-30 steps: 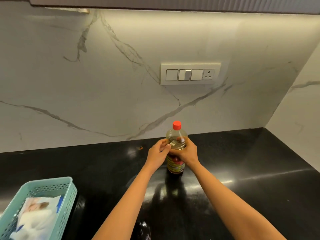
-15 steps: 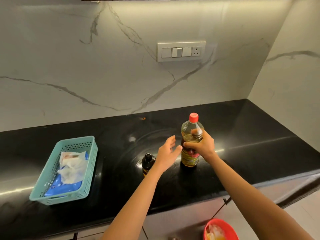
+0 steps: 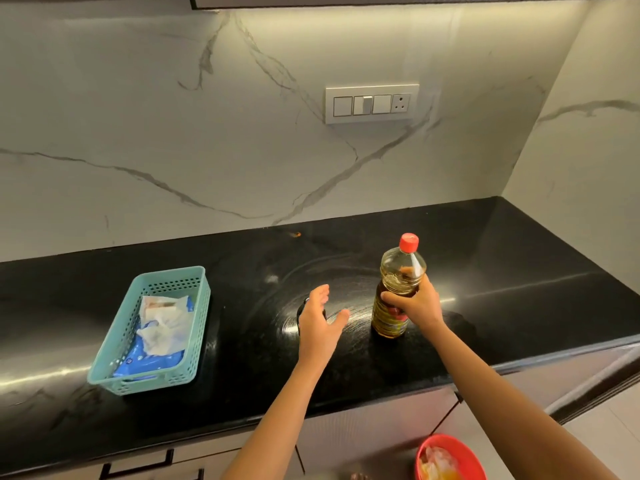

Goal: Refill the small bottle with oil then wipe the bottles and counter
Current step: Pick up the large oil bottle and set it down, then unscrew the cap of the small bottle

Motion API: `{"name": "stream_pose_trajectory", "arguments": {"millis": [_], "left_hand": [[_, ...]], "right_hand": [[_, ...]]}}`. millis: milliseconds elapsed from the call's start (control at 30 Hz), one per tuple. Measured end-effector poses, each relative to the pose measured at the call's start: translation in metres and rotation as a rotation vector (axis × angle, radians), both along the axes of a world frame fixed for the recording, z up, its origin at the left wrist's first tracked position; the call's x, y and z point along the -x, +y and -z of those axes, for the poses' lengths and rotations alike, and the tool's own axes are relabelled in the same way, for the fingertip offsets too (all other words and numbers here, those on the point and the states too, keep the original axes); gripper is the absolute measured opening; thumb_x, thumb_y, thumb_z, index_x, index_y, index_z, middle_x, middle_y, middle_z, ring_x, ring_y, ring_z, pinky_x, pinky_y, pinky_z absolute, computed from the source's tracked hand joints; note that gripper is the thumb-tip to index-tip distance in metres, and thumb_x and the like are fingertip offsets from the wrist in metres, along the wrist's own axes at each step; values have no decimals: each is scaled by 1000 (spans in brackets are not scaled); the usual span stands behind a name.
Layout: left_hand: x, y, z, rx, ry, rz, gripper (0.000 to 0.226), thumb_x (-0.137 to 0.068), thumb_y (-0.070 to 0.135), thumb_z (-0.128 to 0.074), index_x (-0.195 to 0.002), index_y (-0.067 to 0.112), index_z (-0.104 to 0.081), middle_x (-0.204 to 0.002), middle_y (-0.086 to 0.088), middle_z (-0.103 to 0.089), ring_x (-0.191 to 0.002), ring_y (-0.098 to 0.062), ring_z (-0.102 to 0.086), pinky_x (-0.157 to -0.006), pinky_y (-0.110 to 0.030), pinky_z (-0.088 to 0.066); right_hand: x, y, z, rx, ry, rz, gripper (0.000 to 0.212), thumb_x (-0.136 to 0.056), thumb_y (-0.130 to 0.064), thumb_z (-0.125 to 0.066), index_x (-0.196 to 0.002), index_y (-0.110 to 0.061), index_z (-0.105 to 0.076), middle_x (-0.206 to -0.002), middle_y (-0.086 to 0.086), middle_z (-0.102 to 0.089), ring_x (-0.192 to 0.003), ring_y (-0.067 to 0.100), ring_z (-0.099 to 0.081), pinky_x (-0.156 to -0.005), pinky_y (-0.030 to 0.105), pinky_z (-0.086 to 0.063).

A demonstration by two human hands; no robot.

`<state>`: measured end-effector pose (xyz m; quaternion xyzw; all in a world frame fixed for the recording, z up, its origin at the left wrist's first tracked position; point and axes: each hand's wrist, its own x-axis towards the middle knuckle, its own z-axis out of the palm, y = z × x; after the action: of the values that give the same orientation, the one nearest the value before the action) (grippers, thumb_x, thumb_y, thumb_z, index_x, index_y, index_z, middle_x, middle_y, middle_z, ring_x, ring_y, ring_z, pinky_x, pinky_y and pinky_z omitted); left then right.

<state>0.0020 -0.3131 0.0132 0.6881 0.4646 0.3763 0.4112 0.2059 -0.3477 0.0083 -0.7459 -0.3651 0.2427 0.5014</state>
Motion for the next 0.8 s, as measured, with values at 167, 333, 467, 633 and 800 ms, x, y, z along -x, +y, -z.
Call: {"name": "stream_pose_trajectory", "arguments": {"millis": [167,333,467,633,800], "left_hand": [[28,0,2,-49,-75,-179,78,-68,19,-83,-134,13,-41,-131,-2,-45,-117,-7,-42,-99,-21,-35],[63,12,30,101,60,-132,97,-59,26,-88,-139,17,-34,-141,-3,-39,-127,-14,-38,-107,-33,-33],[70,18,46,221,156,-18,99,-58,26,-89,-140,17,-34,-144,-3,-42,-135,-19,-36,-109,-33,-29],[60,22,54,237,105,33,78,-58,20,-88,-125,22,-48,-115,13,-57,-117,-10,-53,-98,-22,-37],[52,28,57,233,67,-19,67,-60,19,-86,-118,21,-52,-107,8,-65,-101,-10,-62,-94,-28,-50]], "right_hand": [[39,-17,11,16,85,334,95,-58,-28,-88,-135,-7,-37,-137,15,-44,-129,30,-39,-105,47,-37],[110,-38,29,-55,-73,293,66,-69,-13,-80,-123,-3,-43,-122,14,-42,-116,27,-36,-97,38,-37],[110,-2,12,52,-216,-289,78,-70,-30,-79,-134,-14,-38,-127,-1,-42,-119,15,-42,-100,32,-41],[118,41,-8,233,-348,-610,90,-68,-38,-78,-142,-19,-31,-142,4,-36,-132,23,-35,-107,36,-36],[125,58,-16,311,-538,-711,71,-74,-37,-73,-135,-17,-42,-131,6,-45,-125,24,-35,-99,33,-36]]}}
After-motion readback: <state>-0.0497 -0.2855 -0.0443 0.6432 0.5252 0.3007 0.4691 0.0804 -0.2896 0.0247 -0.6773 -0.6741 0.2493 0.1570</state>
